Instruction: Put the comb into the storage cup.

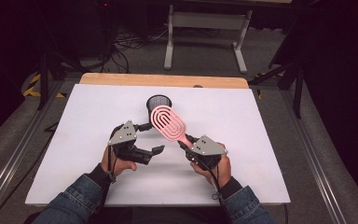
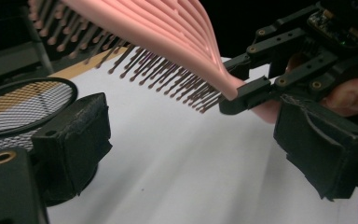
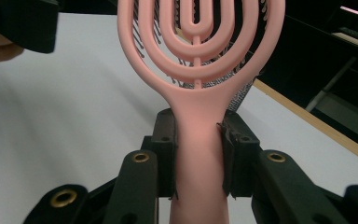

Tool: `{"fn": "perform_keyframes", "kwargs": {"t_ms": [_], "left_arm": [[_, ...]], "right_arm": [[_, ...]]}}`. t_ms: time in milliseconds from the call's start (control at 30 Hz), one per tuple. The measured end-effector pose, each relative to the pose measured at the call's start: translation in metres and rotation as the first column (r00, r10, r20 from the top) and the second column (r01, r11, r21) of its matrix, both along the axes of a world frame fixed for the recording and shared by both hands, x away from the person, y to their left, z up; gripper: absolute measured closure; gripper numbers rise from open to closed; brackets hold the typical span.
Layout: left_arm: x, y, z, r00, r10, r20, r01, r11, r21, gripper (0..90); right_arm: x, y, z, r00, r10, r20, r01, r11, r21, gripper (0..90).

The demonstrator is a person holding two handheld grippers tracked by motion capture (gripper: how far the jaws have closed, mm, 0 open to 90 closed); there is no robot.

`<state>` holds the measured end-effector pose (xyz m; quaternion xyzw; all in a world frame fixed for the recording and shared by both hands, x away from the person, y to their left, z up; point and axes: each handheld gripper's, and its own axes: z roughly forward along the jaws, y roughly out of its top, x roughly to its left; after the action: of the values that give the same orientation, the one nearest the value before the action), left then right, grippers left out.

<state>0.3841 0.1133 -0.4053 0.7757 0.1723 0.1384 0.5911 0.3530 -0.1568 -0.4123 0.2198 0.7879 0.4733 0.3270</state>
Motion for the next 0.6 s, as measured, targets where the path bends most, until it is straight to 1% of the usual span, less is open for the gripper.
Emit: {"fn": "perform_keyframes", "kwargs": {"t_ms": [67, 267, 333, 367, 400, 467, 500, 600], "left_arm": [[0.001, -0.003, -0.001, 0.9999, -0.008, -0.015, 0.008, 0.9999, -0.012, 12.1], [0.003, -0.008, -0.002, 0.9997, -0.01, -0.024, 0.009, 0.9994, -0.032, 13.4], [0.003, -0.01, -0.001, 0.9993, -0.011, -0.036, 0.009, 0.9985, -0.054, 14.7], [0.003, -0.01, -0.001, 0.9993, -0.011, -0.036, 0.009, 0.9985, -0.054, 15.4], [0.003, -0.011, -0.001, 0.9991, -0.015, -0.04, 0.012, 0.9976, -0.068, 16.1], [0.003, -0.011, 0.0, 0.9995, -0.009, -0.032, 0.006, 0.9964, -0.084, 19.8], [0.003, -0.011, 0.001, 0.9992, -0.01, -0.039, 0.006, 0.9948, -0.101, 22.3], [0.004, -0.011, 0.002, 0.9988, -0.015, -0.046, 0.008, 0.9915, -0.13, 26.7]], "right_arm": [[-0.001, 0.002, -0.001, 1.0, 0.009, 0.004, -0.009, 1.0, 0.003, 70.3], [-0.004, 0.011, -0.005, 0.9992, 0.039, 0.011, -0.039, 0.999, -0.015, 70.3], [-0.004, 0.013, -0.007, 0.999, 0.043, 0.008, -0.043, 0.999, -0.016, 70.3], [-0.004, 0.015, -0.008, 0.9989, 0.045, 0.007, -0.045, 0.999, -0.017, 70.3], [-0.004, 0.016, -0.009, 0.9989, 0.045, 0.009, -0.045, 0.999, -0.019, 70.3], [-0.004, 0.017, -0.01, 0.999, 0.044, 0.013, -0.043, 0.999, -0.022, 70.3], [-0.004, 0.018, -0.01, 0.999, 0.043, 0.011, -0.043, 0.999, -0.023, 70.3], [-0.004, 0.02, -0.012, 0.9993, 0.032, 0.02, -0.032, 0.999, -0.029, 70.2]]}}
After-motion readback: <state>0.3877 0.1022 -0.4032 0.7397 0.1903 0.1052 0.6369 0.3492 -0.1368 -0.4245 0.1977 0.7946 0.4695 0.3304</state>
